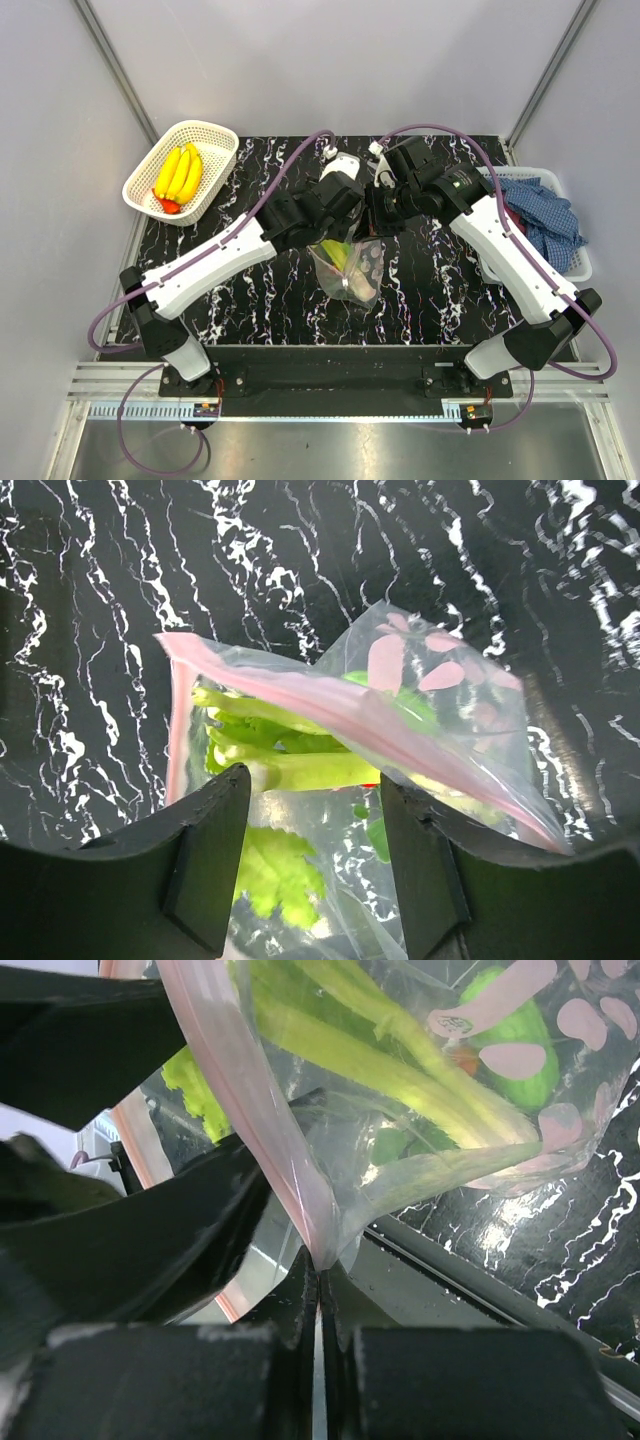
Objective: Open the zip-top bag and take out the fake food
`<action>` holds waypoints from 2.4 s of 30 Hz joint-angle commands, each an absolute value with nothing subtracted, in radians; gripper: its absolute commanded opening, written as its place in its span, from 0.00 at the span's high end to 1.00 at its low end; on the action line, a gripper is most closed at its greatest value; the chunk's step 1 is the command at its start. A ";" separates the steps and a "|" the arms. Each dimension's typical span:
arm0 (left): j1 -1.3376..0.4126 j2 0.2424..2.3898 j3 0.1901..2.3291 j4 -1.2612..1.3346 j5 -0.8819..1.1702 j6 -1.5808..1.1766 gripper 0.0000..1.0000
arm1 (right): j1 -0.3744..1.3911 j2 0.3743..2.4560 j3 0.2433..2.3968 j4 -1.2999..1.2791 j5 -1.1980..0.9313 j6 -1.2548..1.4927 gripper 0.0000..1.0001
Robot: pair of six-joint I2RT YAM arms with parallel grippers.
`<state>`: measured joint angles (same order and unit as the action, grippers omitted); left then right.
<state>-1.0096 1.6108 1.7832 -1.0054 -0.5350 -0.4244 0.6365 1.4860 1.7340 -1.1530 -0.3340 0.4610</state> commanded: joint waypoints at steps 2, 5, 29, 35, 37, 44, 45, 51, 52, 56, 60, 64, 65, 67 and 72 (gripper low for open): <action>-0.999 1.637 1.781 -1.032 -0.592 -0.396 0.40 | 0.640 1.451 1.735 -1.121 -0.353 0.474 1.00; -1.000 1.638 1.787 -1.042 -0.612 -0.370 0.38 | 0.640 1.448 1.729 -1.118 -0.353 0.472 1.00; -0.911 1.580 1.623 -0.867 -0.414 -0.391 0.41 | 0.638 1.440 1.715 -1.104 -0.370 0.474 1.00; -0.864 1.555 1.583 -0.813 -0.420 -0.481 0.36 | 0.640 1.437 1.713 -1.109 -0.373 0.469 1.00; -0.861 1.551 1.578 -0.799 -0.446 -0.503 0.36 | 0.640 1.433 1.717 -1.114 -0.371 0.465 1.00; -0.847 1.549 1.560 -0.698 -0.400 -0.541 0.39 | 0.638 1.433 1.721 -1.120 -0.374 0.457 1.00; -0.845 1.555 1.568 -0.696 -0.394 -0.546 0.41 | 0.640 1.433 1.721 -1.120 -0.376 0.456 1.00; -0.836 1.580 1.543 -0.634 -0.336 -0.591 0.58 | 0.638 1.433 1.721 -1.124 -0.379 0.453 1.00; -0.836 1.575 1.536 -0.612 -0.322 -0.592 0.62 | 0.640 1.431 1.723 -1.124 -0.379 0.453 1.00; -0.830 1.597 1.551 -0.604 -0.282 -0.591 0.82 | 0.640 1.434 1.727 -1.129 -0.376 0.448 1.00; -0.830 1.594 1.540 -0.623 -0.258 -0.580 0.97 | 0.640 1.431 1.727 -1.129 -0.371 0.448 1.00; -0.830 1.560 1.531 -0.615 -0.209 -0.549 1.00 | 0.638 1.433 1.723 -1.129 -0.365 0.446 1.00; -0.831 1.542 1.534 -0.614 -0.195 -0.540 1.00 | 0.640 1.433 1.723 -1.127 -0.359 0.449 1.00; -0.833 1.519 1.546 -0.607 -0.152 -0.500 1.00 | 0.640 1.433 1.721 -1.129 -0.353 0.449 1.00; -0.834 1.398 1.546 -0.562 -0.069 -0.427 1.00 | 0.638 1.428 1.706 -1.126 -0.316 0.459 1.00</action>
<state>-0.8337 1.5467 1.5307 -0.6575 -0.1677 -0.5129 0.6365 1.4708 1.7073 -1.1423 -0.3492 0.4603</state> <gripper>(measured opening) 0.024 0.011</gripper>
